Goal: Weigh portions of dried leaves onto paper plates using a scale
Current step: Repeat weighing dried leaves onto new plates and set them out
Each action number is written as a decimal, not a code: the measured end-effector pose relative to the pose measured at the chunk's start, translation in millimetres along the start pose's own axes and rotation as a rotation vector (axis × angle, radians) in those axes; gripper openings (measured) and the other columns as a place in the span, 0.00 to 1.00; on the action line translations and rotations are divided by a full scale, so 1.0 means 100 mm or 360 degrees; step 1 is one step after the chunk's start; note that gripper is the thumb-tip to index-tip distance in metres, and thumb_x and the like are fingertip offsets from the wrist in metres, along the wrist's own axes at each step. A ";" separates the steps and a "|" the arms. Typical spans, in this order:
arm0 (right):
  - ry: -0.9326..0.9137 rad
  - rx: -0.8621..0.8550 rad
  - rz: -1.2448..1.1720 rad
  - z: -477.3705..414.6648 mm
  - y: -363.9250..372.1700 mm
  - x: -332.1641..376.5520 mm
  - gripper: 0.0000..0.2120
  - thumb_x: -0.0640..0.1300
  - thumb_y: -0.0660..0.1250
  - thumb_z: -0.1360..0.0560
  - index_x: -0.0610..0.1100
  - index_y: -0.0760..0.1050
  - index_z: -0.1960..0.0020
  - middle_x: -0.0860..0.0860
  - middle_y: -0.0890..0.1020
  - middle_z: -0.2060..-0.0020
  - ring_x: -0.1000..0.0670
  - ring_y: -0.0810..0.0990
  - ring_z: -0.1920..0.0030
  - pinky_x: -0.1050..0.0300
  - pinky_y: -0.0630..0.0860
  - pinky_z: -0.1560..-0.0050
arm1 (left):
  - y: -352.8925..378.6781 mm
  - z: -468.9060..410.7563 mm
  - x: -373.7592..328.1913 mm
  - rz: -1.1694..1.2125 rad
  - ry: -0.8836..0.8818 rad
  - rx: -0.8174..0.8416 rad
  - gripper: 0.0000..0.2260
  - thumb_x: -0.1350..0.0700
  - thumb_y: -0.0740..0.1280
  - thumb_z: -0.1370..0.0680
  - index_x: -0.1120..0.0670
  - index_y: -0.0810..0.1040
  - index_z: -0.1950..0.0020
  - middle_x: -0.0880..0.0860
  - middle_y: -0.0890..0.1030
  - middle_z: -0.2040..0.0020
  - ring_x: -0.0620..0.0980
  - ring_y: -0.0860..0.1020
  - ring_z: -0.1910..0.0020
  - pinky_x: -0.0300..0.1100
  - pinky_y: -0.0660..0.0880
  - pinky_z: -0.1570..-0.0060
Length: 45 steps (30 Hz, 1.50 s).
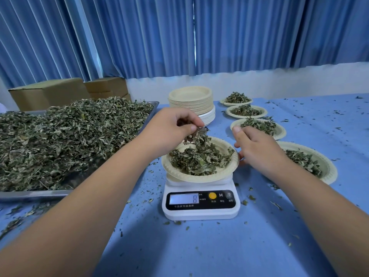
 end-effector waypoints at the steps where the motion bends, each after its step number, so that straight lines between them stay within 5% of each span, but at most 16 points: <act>1: -0.0001 -0.0002 0.0002 0.00 0.00 0.00 0.26 0.64 0.54 0.22 0.41 0.75 0.52 0.43 0.81 0.56 0.41 0.81 0.56 0.38 0.78 0.50 | -0.01 0.01 0.01 0.0030 -0.0018 -0.0015 0.13 0.62 0.69 0.23 0.44 0.82 0.59 0.47 0.81 0.62 0.42 0.76 0.65 0.41 0.76 0.60; 9: -0.0024 0.0000 0.0028 0.00 0.00 0.00 0.27 0.62 0.54 0.21 0.39 0.74 0.51 0.41 0.81 0.54 0.40 0.80 0.55 0.38 0.77 0.49 | -0.15 0.09 0.09 0.0425 -0.0028 -0.0254 0.13 0.67 0.68 0.24 0.48 0.83 0.59 0.47 0.82 0.62 0.39 0.77 0.65 0.29 0.75 0.60; 14: -0.0028 -0.0001 0.0084 -0.01 0.00 0.00 0.25 0.62 0.54 0.21 0.40 0.74 0.53 0.44 0.81 0.55 0.43 0.81 0.56 0.43 0.77 0.48 | -0.21 0.13 0.23 0.0800 -0.0129 -0.0368 0.13 0.70 0.65 0.23 0.53 0.82 0.58 0.46 0.82 0.66 0.42 0.79 0.66 0.39 0.77 0.55; 22: -0.0050 -0.0004 0.0107 0.00 0.01 0.00 0.22 0.61 0.54 0.20 0.44 0.74 0.54 0.47 0.81 0.56 0.45 0.81 0.56 0.47 0.76 0.49 | -0.44 0.28 0.47 0.1149 -0.0209 -0.0631 0.12 0.72 0.62 0.22 0.57 0.79 0.57 0.47 0.83 0.65 0.42 0.81 0.64 0.35 0.78 0.57; 32: -0.0038 -0.0008 0.0136 0.00 0.03 -0.01 0.22 0.62 0.53 0.21 0.45 0.75 0.54 0.48 0.81 0.56 0.47 0.79 0.56 0.52 0.74 0.53 | -1.04 0.56 1.05 0.0297 -0.0587 -0.1327 0.12 0.60 0.68 0.22 0.44 0.81 0.60 0.45 0.81 0.60 0.40 0.77 0.65 0.35 0.72 0.64; 36: -0.0024 -0.0007 0.0121 0.01 0.02 -0.01 0.22 0.62 0.53 0.21 0.46 0.74 0.55 0.48 0.81 0.57 0.46 0.79 0.56 0.50 0.75 0.53 | -0.98 0.55 1.10 0.0216 -0.0710 -0.1168 0.07 0.57 0.67 0.22 0.45 0.81 0.54 0.47 0.82 0.54 0.43 0.78 0.63 0.41 0.79 0.59; 38: -0.0011 -0.0010 0.0091 0.01 0.02 -0.01 0.21 0.62 0.53 0.21 0.47 0.74 0.56 0.47 0.81 0.57 0.46 0.80 0.56 0.45 0.77 0.51 | -0.91 0.55 1.00 0.0006 -0.0693 -0.1094 0.06 0.56 0.66 0.21 0.45 0.80 0.51 0.43 0.80 0.55 0.37 0.78 0.69 0.34 0.74 0.68; 40: 0.0002 -0.0014 0.0080 0.01 0.01 -0.01 0.21 0.61 0.54 0.21 0.46 0.74 0.56 0.47 0.81 0.57 0.46 0.80 0.58 0.44 0.78 0.51 | -0.80 0.54 0.84 -0.0168 -0.0619 -0.1038 0.07 0.55 0.64 0.21 0.45 0.80 0.51 0.40 0.80 0.55 0.38 0.77 0.66 0.37 0.71 0.66; 45: 0.0064 -0.0034 0.0148 0.02 0.01 0.00 0.24 0.60 0.56 0.20 0.40 0.76 0.56 0.44 0.83 0.62 0.52 0.81 0.70 0.52 0.77 0.61 | -0.31 0.51 0.46 -0.0142 -0.0516 -0.0690 0.08 0.56 0.64 0.22 0.47 0.82 0.50 0.45 0.82 0.59 0.42 0.75 0.69 0.39 0.69 0.67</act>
Point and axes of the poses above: each hand's wrist, its own z-axis away from the middle knuckle, its own y-axis out of the palm, x = y × z, the point moved 2 cm from there along -z, towards the middle knuckle
